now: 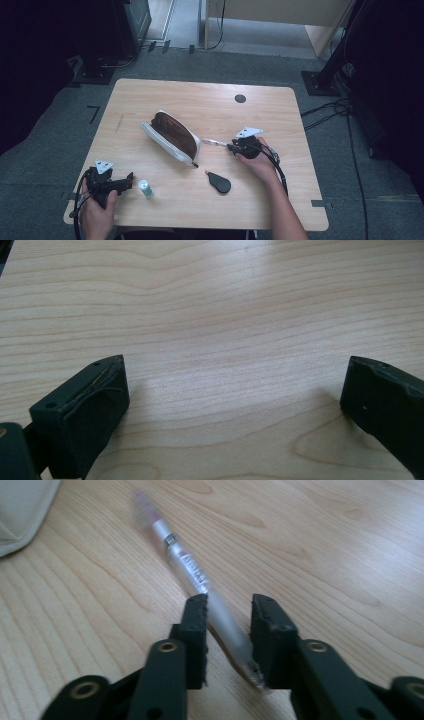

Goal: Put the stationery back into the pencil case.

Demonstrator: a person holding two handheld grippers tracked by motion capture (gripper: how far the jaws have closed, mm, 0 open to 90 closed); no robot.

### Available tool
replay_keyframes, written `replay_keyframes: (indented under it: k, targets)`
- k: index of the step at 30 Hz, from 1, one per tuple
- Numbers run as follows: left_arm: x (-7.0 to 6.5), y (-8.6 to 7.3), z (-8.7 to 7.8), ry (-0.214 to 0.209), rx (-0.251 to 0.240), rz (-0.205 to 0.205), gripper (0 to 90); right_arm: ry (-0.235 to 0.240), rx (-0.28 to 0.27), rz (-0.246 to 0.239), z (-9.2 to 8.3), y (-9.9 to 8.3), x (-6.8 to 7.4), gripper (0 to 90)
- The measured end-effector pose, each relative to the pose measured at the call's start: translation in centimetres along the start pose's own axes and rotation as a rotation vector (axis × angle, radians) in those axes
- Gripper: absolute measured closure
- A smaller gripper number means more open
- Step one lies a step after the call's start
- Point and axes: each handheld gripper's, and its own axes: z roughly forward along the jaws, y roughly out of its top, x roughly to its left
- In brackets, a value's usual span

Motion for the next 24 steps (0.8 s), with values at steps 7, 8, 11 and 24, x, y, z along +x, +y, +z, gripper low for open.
replay_keyframes:
  k: [7,8,11,24]
  targets:
    - [0.0,0.0,0.0,0.000,0.000,0.000,0.0,-0.027,0.006,0.038,-0.6,-0.4,0.5,81.0]
    - [0.0,0.0,0.0,0.000,0.000,0.000,0.0,-0.028,0.006,0.042,-0.6,-0.4,0.5,80.2]
    - [0.0,0.0,0.0,0.000,0.000,0.001,0.0,-0.044,0.005,0.059,-0.5,-0.4,0.4,73.1]
    - [0.0,0.0,0.0,0.000,0.000,0.000,0.0,-0.097,-0.008,0.093,-0.2,-0.3,1.2,82.0]
